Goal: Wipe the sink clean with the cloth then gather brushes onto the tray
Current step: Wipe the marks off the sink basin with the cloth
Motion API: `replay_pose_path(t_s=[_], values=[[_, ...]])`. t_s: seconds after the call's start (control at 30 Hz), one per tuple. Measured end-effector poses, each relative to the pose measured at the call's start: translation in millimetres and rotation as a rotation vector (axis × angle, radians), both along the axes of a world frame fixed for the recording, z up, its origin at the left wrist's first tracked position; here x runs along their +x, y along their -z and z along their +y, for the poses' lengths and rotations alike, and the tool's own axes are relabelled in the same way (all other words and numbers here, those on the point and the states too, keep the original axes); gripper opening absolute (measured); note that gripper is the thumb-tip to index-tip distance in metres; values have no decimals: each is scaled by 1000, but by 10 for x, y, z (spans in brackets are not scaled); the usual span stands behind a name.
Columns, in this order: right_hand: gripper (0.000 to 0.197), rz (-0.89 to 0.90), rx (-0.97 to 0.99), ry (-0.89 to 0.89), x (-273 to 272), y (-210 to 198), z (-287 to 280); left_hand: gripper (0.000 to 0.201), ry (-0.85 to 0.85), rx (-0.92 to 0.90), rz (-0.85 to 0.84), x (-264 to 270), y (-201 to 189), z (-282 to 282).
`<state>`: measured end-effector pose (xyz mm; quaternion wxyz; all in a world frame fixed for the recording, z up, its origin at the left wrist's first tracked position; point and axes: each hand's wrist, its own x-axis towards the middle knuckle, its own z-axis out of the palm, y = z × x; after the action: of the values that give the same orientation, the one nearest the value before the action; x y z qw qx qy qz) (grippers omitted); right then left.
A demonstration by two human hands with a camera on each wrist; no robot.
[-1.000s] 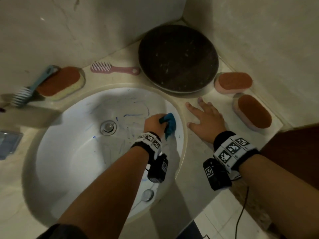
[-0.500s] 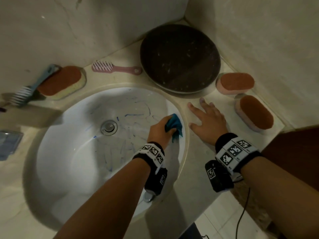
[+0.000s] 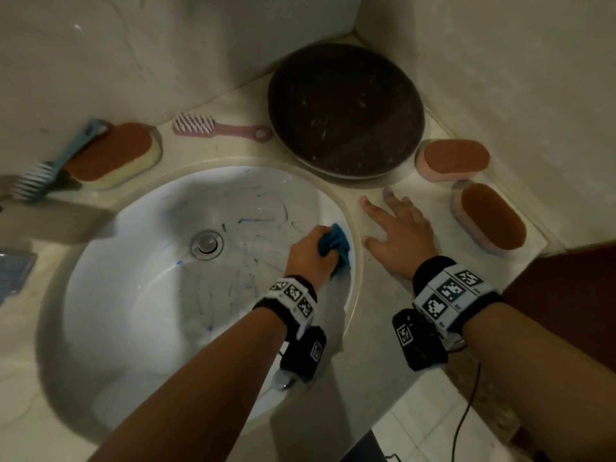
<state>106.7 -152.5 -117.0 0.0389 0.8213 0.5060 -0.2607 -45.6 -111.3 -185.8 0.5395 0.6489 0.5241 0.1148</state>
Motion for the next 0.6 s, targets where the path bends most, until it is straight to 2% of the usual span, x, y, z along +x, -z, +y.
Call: replay_pose_path(t_s=[0.13, 0.27, 0.37, 0.6], values=[[68, -9, 9, 2, -12, -1, -4, 54, 111, -38, -1, -90, -14, -85], [68, 1, 13, -2, 2, 9, -8, 42, 132, 39, 42, -21, -10, 106], [68, -12, 14, -1, 3, 26, -3, 43, 159, 24, 18, -48, -36, 67], [68, -8, 22, 3, -17, 11, -7, 43, 421, -23, 30, -262, -107, -183]])
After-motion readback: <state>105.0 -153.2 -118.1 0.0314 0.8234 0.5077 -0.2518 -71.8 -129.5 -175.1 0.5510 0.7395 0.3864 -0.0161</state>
